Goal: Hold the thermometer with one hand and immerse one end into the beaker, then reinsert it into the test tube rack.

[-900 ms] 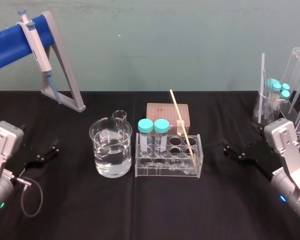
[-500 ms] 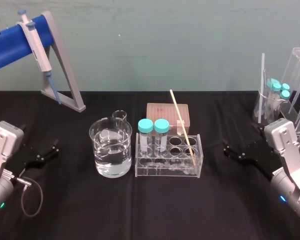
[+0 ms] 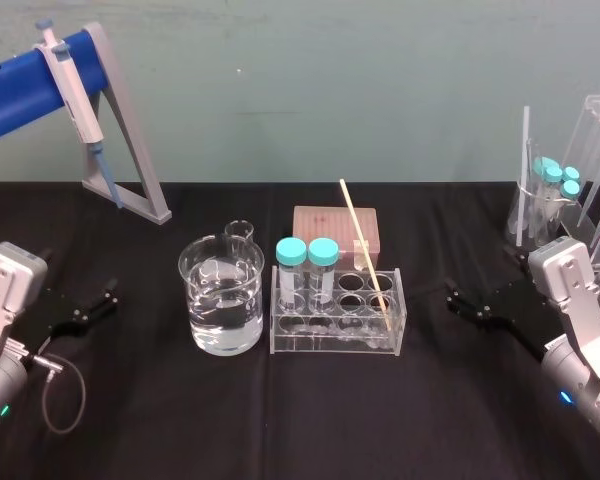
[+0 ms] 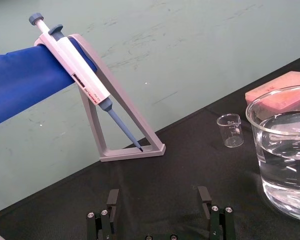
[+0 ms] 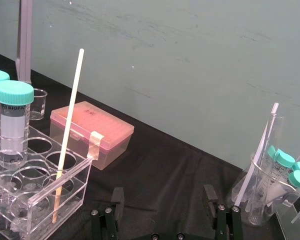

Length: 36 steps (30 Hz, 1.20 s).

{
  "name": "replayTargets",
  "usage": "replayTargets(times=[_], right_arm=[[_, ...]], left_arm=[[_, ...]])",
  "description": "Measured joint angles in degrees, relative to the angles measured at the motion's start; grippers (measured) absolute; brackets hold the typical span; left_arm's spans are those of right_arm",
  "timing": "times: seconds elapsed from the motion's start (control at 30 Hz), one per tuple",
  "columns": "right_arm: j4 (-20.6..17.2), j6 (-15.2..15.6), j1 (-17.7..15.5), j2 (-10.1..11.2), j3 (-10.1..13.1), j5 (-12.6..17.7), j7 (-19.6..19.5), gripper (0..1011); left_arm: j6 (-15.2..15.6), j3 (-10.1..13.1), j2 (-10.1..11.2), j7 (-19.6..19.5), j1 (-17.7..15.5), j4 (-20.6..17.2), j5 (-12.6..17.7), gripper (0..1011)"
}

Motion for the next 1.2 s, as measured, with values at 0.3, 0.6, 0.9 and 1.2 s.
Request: replayTargets(times=[0.3, 0.6, 0.9, 1.2], right_arm=[[0.00, 0.00, 0.00, 0.00, 0.00, 0.00, 0.00, 1004], [-9.51, 2.16, 0.39, 2.06, 3.18, 0.57, 2.52, 1004], [-18.12, 19.44, 2.81, 1.94, 8.28, 10.18, 6.85, 1004], [-14.98, 43.01, 12.12, 0.34, 9.29, 22.84, 15.63, 1004]], left_arm=[[0.00, 0.00, 0.00, 0.00, 0.00, 0.00, 0.00, 1004], [0.00, 0.00, 0.00, 0.00, 0.00, 0.00, 0.00, 1004], [0.00, 0.00, 0.00, 0.00, 0.00, 0.00, 0.00, 1004], [0.00, 0.00, 0.00, 0.00, 0.00, 0.00, 0.00, 1004]])
